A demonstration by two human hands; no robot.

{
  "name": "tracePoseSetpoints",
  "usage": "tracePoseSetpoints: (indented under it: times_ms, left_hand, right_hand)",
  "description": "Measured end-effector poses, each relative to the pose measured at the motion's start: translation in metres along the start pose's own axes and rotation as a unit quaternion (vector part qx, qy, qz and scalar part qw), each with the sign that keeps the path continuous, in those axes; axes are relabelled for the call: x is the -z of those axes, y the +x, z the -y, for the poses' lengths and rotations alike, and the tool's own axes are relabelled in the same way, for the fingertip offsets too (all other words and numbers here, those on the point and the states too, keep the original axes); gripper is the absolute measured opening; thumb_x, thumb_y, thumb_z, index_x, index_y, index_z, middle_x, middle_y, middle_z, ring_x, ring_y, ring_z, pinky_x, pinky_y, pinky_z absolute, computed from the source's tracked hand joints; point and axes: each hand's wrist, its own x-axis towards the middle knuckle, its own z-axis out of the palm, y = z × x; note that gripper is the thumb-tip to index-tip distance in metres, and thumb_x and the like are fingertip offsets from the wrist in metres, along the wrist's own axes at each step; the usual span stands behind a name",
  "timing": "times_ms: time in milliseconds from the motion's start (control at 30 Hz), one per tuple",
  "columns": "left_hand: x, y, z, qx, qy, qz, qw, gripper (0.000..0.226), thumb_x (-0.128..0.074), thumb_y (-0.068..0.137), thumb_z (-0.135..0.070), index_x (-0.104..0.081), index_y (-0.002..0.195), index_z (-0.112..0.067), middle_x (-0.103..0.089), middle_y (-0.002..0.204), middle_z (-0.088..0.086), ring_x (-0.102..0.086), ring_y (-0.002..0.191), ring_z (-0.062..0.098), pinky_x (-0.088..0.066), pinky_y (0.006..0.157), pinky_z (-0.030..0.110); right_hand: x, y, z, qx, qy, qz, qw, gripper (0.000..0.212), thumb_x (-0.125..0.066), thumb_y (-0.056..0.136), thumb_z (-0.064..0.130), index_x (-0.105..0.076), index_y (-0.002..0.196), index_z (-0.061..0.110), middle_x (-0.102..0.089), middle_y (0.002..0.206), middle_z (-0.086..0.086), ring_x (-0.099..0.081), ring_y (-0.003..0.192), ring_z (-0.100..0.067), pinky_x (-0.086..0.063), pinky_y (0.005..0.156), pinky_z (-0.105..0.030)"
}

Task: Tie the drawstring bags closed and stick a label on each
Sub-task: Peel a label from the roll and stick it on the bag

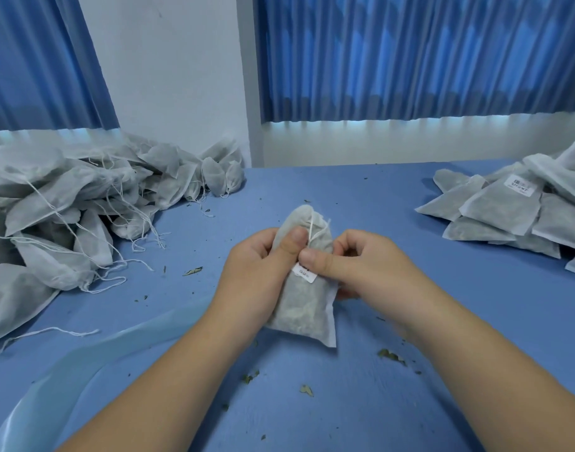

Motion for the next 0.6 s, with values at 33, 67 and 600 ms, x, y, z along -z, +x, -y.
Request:
tracePoseSetpoints:
  times_ms: [33, 67, 600]
  left_hand:
    - [0.0, 0.0, 0.001, -0.001, -0.005, 0.002, 1.0, 0.048, -0.066, 0.071, -0.054, -0.066, 0.075, -0.007, -0.066, 0.07, 0.005, -0.061, 0.063, 0.017, -0.05, 0.056, 0.027]
    - [0.0, 0.001, 0.001, 0.003, -0.015, 0.007, 1.0, 0.048, -0.067, 0.07, -0.053, -0.066, 0.076, -0.006, -0.067, 0.071, 0.006, -0.062, 0.064, 0.017, -0.052, 0.056, 0.027]
    - [-0.009, -0.001, 0.004, 0.041, -0.004, -0.081, 0.996, 0.038, -0.064, 0.088, -0.046, -0.067, 0.071, -0.012, -0.066, 0.066, 0.003, -0.06, 0.059, 0.015, -0.049, 0.055, 0.03]
  right_hand:
    - [0.0, 0.0, 0.0, -0.017, 0.047, 0.022, 0.999, 0.041, -0.085, 0.068, 0.033, -0.048, 0.069, 0.015, -0.062, 0.068, -0.005, -0.064, 0.061, -0.014, -0.055, 0.057, -0.033]
    - [0.0, -0.001, 0.001, -0.023, 0.079, 0.033, 0.996, 0.041, -0.085, 0.066, 0.032, -0.048, 0.07, 0.014, -0.064, 0.07, -0.007, -0.065, 0.061, -0.015, -0.055, 0.054, -0.03]
    - [0.01, 0.001, -0.008, -0.007, 0.027, 0.107, 0.994, 0.033, -0.081, 0.076, 0.011, -0.056, 0.096, 0.012, -0.066, 0.089, -0.004, -0.068, 0.08, -0.02, -0.059, 0.074, -0.038]
